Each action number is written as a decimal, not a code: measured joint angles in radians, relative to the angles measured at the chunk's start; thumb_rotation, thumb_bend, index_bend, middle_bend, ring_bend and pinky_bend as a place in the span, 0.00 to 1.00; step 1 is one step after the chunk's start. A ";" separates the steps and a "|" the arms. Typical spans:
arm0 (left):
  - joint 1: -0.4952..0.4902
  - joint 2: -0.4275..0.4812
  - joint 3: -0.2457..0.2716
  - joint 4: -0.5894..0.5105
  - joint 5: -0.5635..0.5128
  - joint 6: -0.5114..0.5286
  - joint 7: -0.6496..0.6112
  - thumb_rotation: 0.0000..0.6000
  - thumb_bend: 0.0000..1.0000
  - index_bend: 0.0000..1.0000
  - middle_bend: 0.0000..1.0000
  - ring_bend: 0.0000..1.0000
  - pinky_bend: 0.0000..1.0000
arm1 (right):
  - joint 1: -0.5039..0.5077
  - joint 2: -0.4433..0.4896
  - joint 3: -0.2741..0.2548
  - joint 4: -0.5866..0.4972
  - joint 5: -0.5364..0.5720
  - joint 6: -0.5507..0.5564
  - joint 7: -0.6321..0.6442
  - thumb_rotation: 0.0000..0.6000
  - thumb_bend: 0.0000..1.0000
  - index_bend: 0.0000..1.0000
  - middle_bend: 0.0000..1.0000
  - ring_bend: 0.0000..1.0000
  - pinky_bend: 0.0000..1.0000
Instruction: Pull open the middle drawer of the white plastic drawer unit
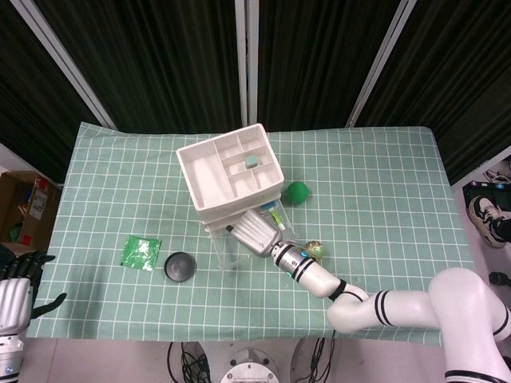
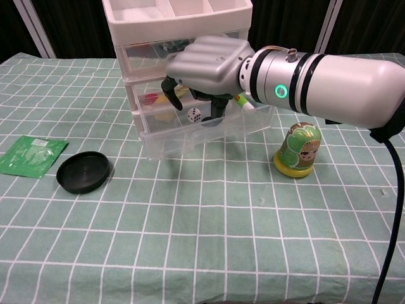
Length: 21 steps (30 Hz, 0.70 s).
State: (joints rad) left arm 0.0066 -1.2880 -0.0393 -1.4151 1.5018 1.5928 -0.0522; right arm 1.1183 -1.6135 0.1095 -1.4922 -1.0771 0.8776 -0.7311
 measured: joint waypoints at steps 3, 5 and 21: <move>0.001 -0.001 -0.001 0.002 0.000 0.000 -0.002 1.00 0.09 0.28 0.22 0.17 0.20 | 0.000 -0.005 0.000 0.010 0.006 -0.010 0.001 1.00 0.18 0.44 0.94 1.00 1.00; 0.001 -0.001 -0.001 0.004 0.000 0.002 -0.004 1.00 0.09 0.28 0.22 0.17 0.20 | 0.001 -0.008 0.002 0.016 0.012 -0.016 0.004 1.00 0.19 0.44 0.94 1.00 1.00; -0.001 -0.003 -0.005 0.011 0.000 -0.004 -0.009 1.00 0.09 0.28 0.22 0.17 0.20 | -0.017 0.004 0.013 0.019 -0.007 -0.011 0.055 1.00 0.36 0.68 0.94 1.00 1.00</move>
State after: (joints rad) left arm 0.0051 -1.2907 -0.0442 -1.4037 1.5023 1.5891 -0.0607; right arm 1.1010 -1.6090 0.1225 -1.4735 -1.0838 0.8669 -0.6756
